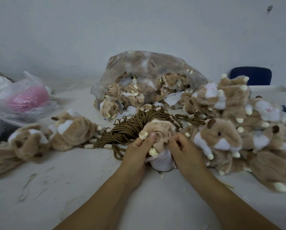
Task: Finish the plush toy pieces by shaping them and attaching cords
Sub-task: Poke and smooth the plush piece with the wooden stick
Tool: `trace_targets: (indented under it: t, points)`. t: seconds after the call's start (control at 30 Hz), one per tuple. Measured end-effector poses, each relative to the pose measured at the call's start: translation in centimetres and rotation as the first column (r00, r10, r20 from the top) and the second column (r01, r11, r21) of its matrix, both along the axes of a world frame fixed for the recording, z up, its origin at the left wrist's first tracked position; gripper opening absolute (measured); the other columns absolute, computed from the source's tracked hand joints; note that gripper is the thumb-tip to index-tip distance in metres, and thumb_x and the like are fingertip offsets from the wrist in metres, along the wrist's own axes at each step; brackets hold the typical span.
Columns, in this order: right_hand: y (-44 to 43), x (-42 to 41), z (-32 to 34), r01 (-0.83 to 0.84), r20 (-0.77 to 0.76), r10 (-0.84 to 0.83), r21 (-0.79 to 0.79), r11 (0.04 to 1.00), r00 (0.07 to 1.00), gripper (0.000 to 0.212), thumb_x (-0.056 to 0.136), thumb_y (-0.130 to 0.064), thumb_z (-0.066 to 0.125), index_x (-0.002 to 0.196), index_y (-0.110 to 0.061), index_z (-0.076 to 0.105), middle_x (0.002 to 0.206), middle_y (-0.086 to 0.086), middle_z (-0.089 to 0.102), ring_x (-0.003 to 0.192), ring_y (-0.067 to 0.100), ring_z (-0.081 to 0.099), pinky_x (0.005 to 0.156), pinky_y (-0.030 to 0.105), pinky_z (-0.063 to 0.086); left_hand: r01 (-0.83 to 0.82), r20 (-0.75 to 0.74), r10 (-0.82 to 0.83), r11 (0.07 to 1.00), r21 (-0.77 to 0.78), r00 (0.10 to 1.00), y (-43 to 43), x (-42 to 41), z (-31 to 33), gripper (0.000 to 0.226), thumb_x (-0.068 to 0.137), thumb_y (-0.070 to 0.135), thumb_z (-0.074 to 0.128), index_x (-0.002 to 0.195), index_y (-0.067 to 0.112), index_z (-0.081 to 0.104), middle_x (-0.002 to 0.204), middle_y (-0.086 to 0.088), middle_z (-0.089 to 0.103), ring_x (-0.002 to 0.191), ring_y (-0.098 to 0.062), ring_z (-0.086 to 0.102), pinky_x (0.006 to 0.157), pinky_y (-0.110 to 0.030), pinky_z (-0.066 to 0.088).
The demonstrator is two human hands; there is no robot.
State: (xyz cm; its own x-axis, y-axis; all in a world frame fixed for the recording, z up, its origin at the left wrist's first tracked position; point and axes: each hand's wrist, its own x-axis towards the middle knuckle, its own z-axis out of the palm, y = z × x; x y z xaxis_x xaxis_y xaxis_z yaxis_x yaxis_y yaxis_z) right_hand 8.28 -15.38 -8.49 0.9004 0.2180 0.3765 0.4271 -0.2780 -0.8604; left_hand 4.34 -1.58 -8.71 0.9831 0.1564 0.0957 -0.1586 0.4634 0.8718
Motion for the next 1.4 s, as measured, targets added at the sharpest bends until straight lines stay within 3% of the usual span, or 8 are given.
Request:
trace_targets:
  t: [0.13, 0.33, 0.53, 0.73, 0.87, 0.97, 1.07, 1.4]
  points:
    - [0.17, -0.32, 0.29, -0.005, 0.021, 0.004, 0.009, 1.000, 1.000, 0.023, 0.096, -0.016, 0.053, 0.072, -0.014, 0.051, 0.058, -0.011, 0.050, 0.053, -0.001, 0.046, 0.050, 0.010, 0.035, 0.081, -0.004, -0.081, 0.996, -0.041, 0.997, 0.37, -0.11, 0.38, 0.028, 0.082, 0.027, 0.074, 0.108, 0.015, 0.076, 0.115, -0.014, 0.072, 0.105, -0.023, 0.070, 0.082, -0.027, 0.056]
    - [0.15, -0.74, 0.69, 0.001, 0.109, -0.005, 0.033, 0.999, 0.994, 0.016, 0.096, -0.015, 0.051, 0.084, -0.005, 0.056, 0.083, 0.007, 0.059, 0.078, 0.019, 0.055, 0.068, 0.032, 0.046, 0.110, -0.036, -0.104, 0.959, 0.263, 0.994, 0.15, -0.34, -0.15, 0.034, 0.086, 0.026, 0.074, 0.119, 0.022, 0.068, 0.114, -0.002, 0.074, 0.108, -0.016, 0.069, 0.083, -0.020, 0.054]
    - [0.29, -0.56, 0.49, 0.027, 0.047, -0.032, 0.096, 0.995, 0.998, 0.020, 0.092, -0.018, 0.050, 0.076, -0.006, 0.048, 0.066, 0.006, 0.049, 0.058, 0.011, 0.041, 0.055, 0.026, 0.035, 0.024, -0.068, -0.025, 1.000, -0.017, 0.997, 0.85, -0.08, 0.26, 0.030, 0.072, 0.024, 0.076, 0.098, 0.011, 0.067, 0.062, -0.003, 0.056, 0.043, -0.008, 0.044, 0.043, -0.019, 0.037]
    - [0.31, -0.90, 0.18, -0.086, 0.055, 0.080, 0.123, 0.989, 0.995, 0.015, 0.087, -0.037, 0.061, 0.096, -0.028, 0.054, 0.091, 0.002, 0.063, 0.082, 0.014, 0.064, 0.067, 0.023, 0.051, -0.116, -0.007, 0.120, 0.967, 0.227, 0.993, -0.02, -0.30, -0.12, 0.030, 0.094, 0.000, 0.054, 0.092, 0.019, 0.077, 0.091, -0.007, 0.077, 0.084, -0.018, 0.073, 0.068, -0.024, 0.057]
    - [0.53, -0.75, -0.05, -0.097, 0.167, 0.098, -0.013, 0.995, 0.981, 0.036, 0.085, -0.047, 0.061, 0.118, -0.038, 0.049, 0.121, -0.014, 0.046, 0.115, 0.001, 0.048, 0.091, 0.021, 0.046, -0.146, 0.083, 0.126, 0.938, 0.314, 0.989, 0.07, -0.61, 0.18, 0.030, 0.091, 0.003, 0.062, 0.105, 0.028, 0.073, 0.102, 0.002, 0.076, 0.095, -0.011, 0.072, 0.074, -0.020, 0.057]
    - [0.34, -0.42, 0.03, -0.069, 0.275, 0.082, -0.057, 0.996, 0.958, 0.010, 0.091, -0.023, 0.062, 0.096, -0.028, 0.054, 0.103, -0.014, 0.050, 0.097, 0.005, 0.050, 0.081, 0.017, 0.042, -0.134, 0.101, 0.111, 0.957, 0.257, 0.989, 0.27, -0.37, 0.37, 0.039, 0.086, 0.005, 0.072, 0.121, 0.019, 0.062, 0.113, -0.003, 0.072, 0.109, -0.020, 0.067, 0.090, -0.033, 0.058]
    - [0.49, -0.76, 0.16, -0.055, 0.329, 0.083, -0.093, 0.994, 0.941, 0.022, 0.083, -0.012, 0.058, 0.079, -0.029, 0.045, 0.088, -0.008, 0.046, 0.082, 0.001, 0.045, 0.070, 0.010, 0.035, -0.087, 0.062, 0.073, 0.957, 0.275, 0.995, 0.38, -0.06, 0.36, 0.032, 0.075, 0.016, 0.080, 0.105, 0.025, 0.074, 0.107, -0.007, 0.074, 0.104, -0.024, 0.069, 0.086, -0.037, 0.059]
    - [0.45, -0.43, -0.12, -0.022, 0.059, 0.019, 0.038, 0.999, 0.998, 0.023, 0.083, -0.006, 0.058, 0.076, -0.021, 0.043, 0.065, -0.006, 0.046, 0.054, -0.001, 0.042, 0.051, 0.010, 0.036, 0.130, -0.005, -0.130, 0.989, 0.068, 0.991, 0.77, 0.27, 0.02, 0.036, 0.079, 0.010, 0.071, 0.113, -0.004, 0.070, 0.112, -0.026, 0.068, 0.100, -0.030, 0.067, 0.092, -0.038, 0.055]
